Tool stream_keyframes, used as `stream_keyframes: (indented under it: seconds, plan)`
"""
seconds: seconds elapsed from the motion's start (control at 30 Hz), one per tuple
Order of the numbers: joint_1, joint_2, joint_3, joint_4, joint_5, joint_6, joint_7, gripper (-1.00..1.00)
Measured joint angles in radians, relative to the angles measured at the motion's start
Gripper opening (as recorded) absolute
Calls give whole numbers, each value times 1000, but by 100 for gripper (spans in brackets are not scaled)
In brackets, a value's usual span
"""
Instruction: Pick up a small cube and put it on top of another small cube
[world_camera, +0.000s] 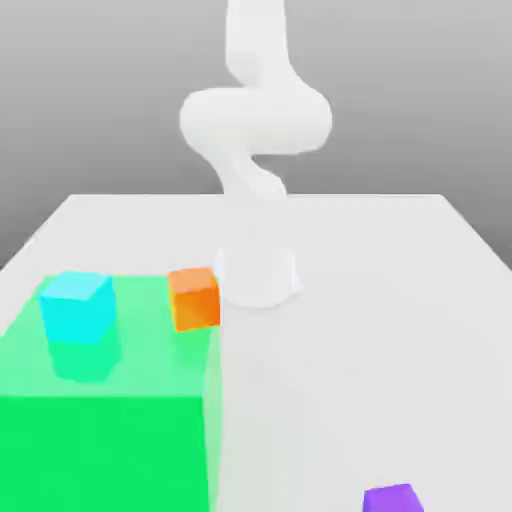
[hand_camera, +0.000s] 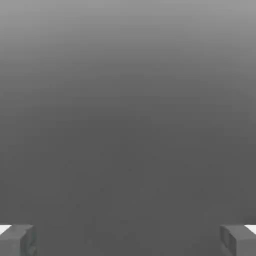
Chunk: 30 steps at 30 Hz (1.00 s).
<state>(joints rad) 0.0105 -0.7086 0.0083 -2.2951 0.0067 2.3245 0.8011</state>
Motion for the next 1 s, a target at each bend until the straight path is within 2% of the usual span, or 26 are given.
stream_keyframes:
  seconds: [0.47,1.0]
  plan:
    - [52,513,69,27,6,138,30,0]
    - [156,1096,93,62,-85,304,130,0]
